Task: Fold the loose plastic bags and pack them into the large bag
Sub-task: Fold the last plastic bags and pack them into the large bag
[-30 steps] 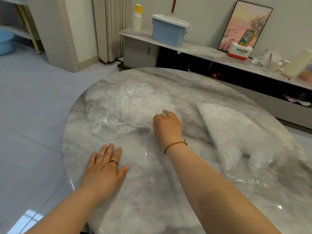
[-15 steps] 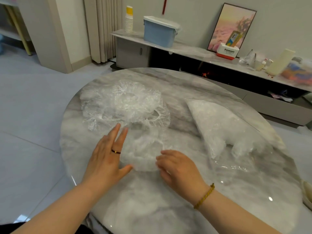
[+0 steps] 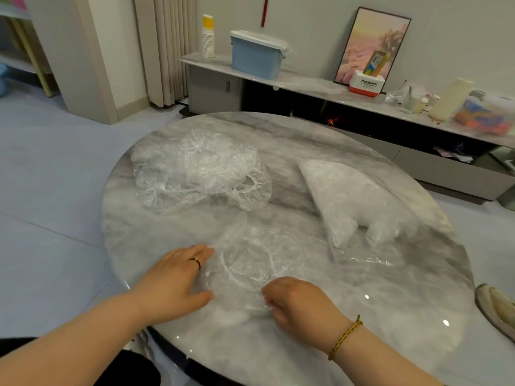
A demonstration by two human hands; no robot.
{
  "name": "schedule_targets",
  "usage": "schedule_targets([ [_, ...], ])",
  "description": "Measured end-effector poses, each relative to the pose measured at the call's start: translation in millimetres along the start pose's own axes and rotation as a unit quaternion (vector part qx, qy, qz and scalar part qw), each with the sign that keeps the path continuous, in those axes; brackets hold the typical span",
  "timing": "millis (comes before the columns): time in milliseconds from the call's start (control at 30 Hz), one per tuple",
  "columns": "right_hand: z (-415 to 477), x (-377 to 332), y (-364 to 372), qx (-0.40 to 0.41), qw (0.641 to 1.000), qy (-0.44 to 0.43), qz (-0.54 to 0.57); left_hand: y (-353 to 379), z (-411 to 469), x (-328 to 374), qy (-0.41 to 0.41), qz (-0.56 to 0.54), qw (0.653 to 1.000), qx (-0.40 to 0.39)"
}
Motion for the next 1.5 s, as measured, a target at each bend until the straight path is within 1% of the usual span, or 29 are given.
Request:
schedule_targets([
  [33,-0.8,-0.3,-2.1,-0.006,1.0,0.015,0.008,-4.8,1.3,-2.3,-0.018,0.003,1.0,-0.024],
  [67,-0.9,0.3,-3.4,-0.014,0.999,0.025,0.014,-8.6,3.6,-5.3,-0.027,0.021,0.999,-0.03],
  [133,-0.2,2.6,-6.9,-0.035,0.998,0.049,0.027,-15.6,5.7,-9.3,-0.009,0.062,0.997,-0.035],
  [200,1.4,5.1,-10.2,-0.03,0.996,0.066,0.051,-13.6,10.6,-14.3,0.002,0.101,0.994,-0.028],
  [300,5.5,8.9,-13.4,-0.006,0.994,0.08,0.068,-12.6,15.0,-10.0,-0.018,0.108,0.994,0.019],
  [333,7.2,9.5,-14.3,0.002,0.994,0.084,0.077,-14.3,14.9,-9.5,-0.008,0.107,0.993,0.053],
  [367,8.9,10.0,-15.2,0.004,0.992,0.092,0.086,-13.8,16.2,-10.8,0.009,0.094,0.992,0.081],
  [400,10.8,11.5,-15.1,0.003,0.991,0.099,0.095,-10.4,18.1,-12.2,0.031,0.054,0.992,0.113],
  [433,11.6,11.6,-15.6,0.001,0.989,0.106,0.1,-9.3,17.4,-11.4,0.073,0.004,0.986,0.151],
  [467,13.7,12.4,-15.8,-0.005,0.988,0.109,0.107,-9.6,16.2,-9.3,0.1,-0.043,0.98,0.167],
  [500,15.4,12.3,-17.0,-0.011,0.987,0.111,0.112,-13.6,15.2,-3.9,0.094,-0.122,0.979,0.131],
  [567,18.8,14.0,-20.0,-0.025,0.986,0.113,0.123,-21.1,18.5,7.2,0.009,-0.286,0.954,0.086],
  [633,19.4,15.1,-23.7,-0.038,0.984,0.112,0.135,-14.3,30.9,7.5,-0.106,-0.41,0.905,0.049],
  [700,18.7,17.0,-26.4,-0.045,0.981,0.118,0.149,-8.3,44.4,2.9,-0.222,-0.468,0.855,-0.003],
  [733,18.4,17.5,-27.8,-0.045,0.98,0.119,0.154,-7.2,48.0,1.8,-0.26,-0.476,0.839,-0.035],
  [800,18.3,17.4,-29.0,-0.045,0.978,0.123,0.161,-3.7,52.3,2.5,-0.278,-0.482,0.826,-0.087],
  [867,19.1,17.4,-29.4,-0.05,0.978,0.121,0.16,-3.3,53.5,6.2,-0.264,-0.491,0.821,-0.125],
  [933,19.1,17.0,-29.8,-0.059,0.98,0.115,0.153,-2.4,54.0,12.3,-0.249,-0.495,0.819,-0.149],
  [967,19.1,16.7,-29.9,-0.068,0.98,0.114,0.145,-1.9,53.3,14.6,-0.246,-0.492,0.822,-0.147],
  [1067,17.2,17.0,-29.9,-0.076,0.982,0.115,0.129,-5.9,55.1,13.3,-0.264,-0.466,0.84,-0.091],
  [1100,16.8,16.9,-30.1,-0.072,0.982,0.116,0.129,-6.6,56.3,9.0,-0.273,-0.448,0.85,-0.06],
  [1167,16.1,17.3,-30.0,-0.072,0.981,0.125,0.131,-9.2,55.6,-0.2,-0.286,-0.344,0.894,-0.003],
  [1233,15.6,17.3,-28.2,-0.068,0.979,0.131,0.14,-11.4,51.0,-6.3,-0.279,-0.244,0.929,0.021],
  [1300,15.9,16.6,-27.2,-0.046,0.976,0.145,0.153,-14.9,44.7,-5.9,-0.239,-0.206,0.947,0.051],
  [1367,15.9,17.8,-26.5,-0.008,0.972,0.164,0.168,-19.0,38.3,-2.1,-0.151,-0.239,0.954,0.103],
  [1400,15.7,18.8,-26.1,0.011,0.966,0.184,0.18,-22.3,35.0,0.8,-0.102,-0.275,0.951,0.1],
  [1433,15.9,19.4,-26.7,0.038,0.956,0.209,0.202,-26.1,30.9,3.5,-0.065,-0.316,0.944,0.072],
  [1467,15.9,20.9,-26.0,0.069,0.941,0.235,0.232,-28.0,27.3,5.8,-0.048,-0.353,0.934,0.01],
  [1500,15.9,22.5,-25.5,0.101,0.923,0.258,0.267,-29.3,22.6,8.5,-0.025,-0.352,0.934,-0.061],
])
Point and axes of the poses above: each hand's wrist, its own z-axis towards the middle knuckle, its own y-axis out of the palm, x = y × z, the point moved 1 cm from there along z, towards the middle knuckle, and after that the axes turned 14 degrees about -y, right-handed, at the moved point
